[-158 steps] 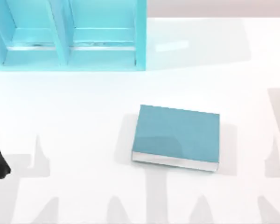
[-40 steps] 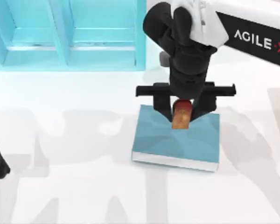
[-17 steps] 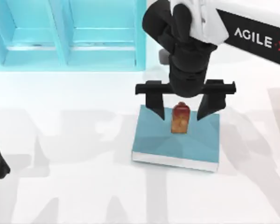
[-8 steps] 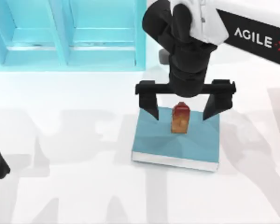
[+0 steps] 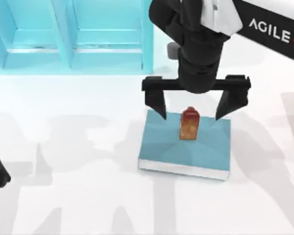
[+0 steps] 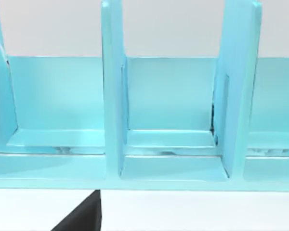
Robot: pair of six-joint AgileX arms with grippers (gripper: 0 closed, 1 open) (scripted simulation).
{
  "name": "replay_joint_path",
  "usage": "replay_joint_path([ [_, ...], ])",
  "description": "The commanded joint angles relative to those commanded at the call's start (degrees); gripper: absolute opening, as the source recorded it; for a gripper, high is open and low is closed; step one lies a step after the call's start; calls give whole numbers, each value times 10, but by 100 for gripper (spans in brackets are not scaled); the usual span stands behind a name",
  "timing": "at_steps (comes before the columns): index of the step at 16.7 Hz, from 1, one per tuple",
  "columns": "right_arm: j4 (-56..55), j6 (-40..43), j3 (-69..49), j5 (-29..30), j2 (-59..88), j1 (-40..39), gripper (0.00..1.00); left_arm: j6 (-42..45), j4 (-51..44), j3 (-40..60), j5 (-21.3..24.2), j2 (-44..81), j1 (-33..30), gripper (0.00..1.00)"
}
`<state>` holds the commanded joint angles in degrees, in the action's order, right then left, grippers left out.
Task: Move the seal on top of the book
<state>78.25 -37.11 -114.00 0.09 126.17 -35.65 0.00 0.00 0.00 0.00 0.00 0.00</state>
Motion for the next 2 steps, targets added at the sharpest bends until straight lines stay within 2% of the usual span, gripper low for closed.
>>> replay_joint_path([
  [2,11,0,-13,2,-2,1,100,0,0,0,0,0,0,100],
])
